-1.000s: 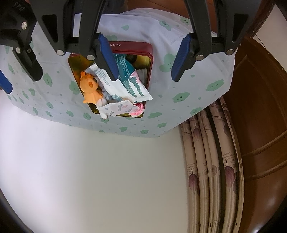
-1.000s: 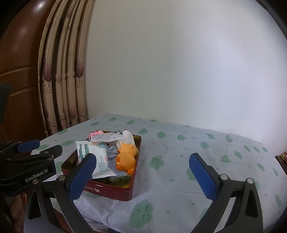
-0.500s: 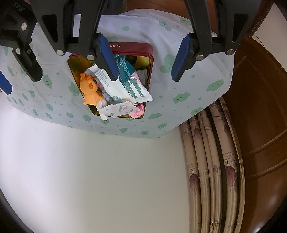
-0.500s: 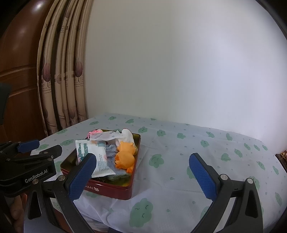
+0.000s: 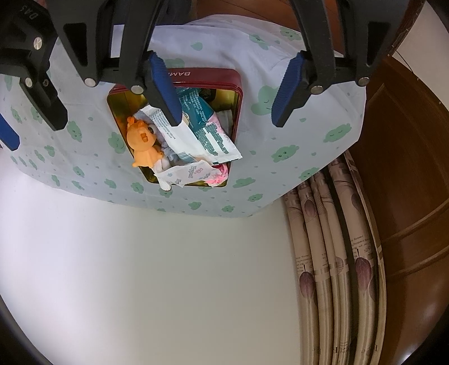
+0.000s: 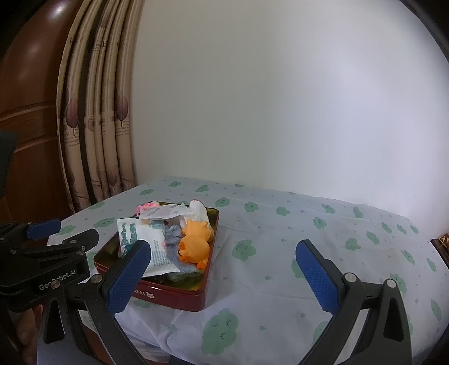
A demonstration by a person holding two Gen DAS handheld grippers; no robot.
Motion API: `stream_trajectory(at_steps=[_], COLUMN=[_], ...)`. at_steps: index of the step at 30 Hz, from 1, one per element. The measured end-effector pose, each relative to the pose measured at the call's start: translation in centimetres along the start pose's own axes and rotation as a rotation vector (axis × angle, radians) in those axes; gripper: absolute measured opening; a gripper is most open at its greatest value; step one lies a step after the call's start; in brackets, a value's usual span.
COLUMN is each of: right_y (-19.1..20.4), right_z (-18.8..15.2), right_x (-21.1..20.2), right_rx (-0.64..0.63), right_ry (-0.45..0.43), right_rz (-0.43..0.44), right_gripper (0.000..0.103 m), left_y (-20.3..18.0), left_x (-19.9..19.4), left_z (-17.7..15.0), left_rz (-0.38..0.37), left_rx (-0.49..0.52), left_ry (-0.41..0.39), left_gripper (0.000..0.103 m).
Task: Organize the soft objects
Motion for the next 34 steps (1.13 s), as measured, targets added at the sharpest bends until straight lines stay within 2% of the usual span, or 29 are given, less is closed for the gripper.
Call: stream_trajectory(at_steps=[11,15,20,22,24,28,32,34], right_y=[-0.2,-0.4,-0.8,-1.3,-2.1,-6.7,-14.6,-19.4], right_z=[-0.2,-0.3,-0.5,-0.5,-0.4,-0.5,-1.7,-2.9], right_x=[0.1,0.4,0.6,0.7,1.1,3.5,8.1,11.1], right_rx=[0.002,0.006,0.008,0.008,0.008,0.007,0.018,-0.013], right_ry=[0.013,0.024,0.031,0.03,0.029,0.055,0.164,0.247], right_rz=[-0.002,-0.001,-0.004,-0.018,-0.032,-0.112,-0.188,-0.276], right_gripper=[0.102,0.102,0.102,0.102,0.102,0.103,0.103,0.103], left_y=[-0.4,-0.7,-0.9,-1.2,-1.5,-1.9,-2.5,-2.8], left_x=[0.2,0.6,-0.2,-0.2,0.0,0.0,-0.1,-0.1], left_z=[-0.1,-0.5,-0.6,-0.6,-0.8,-1.0,-1.4,-1.8], left_rz=[-0.007,-0.02,-0.043,-0.017,-0.03,-0.024,-0.02,-0.024], left_rx=[0.01,0.012,-0.003,0.017,0.022,0.024,0.018,0.008], left_ry=[0.019,0.039,-0.03,-0.031,-0.018,0.012,0.045,0.072], left_gripper=[0.07,0.075,0.075,0.075,0.075,0.075,0.075,0.075])
Point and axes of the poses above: each gripper's, at about its wrist camera, not at the fingertips, and x roughly the way its jaws point, y to its left, z to its top, the point moved 5 cm from there along x, roughly the way its jaws point, and after that the axes turned 9 degrees about -z, right-handed, at the moved point
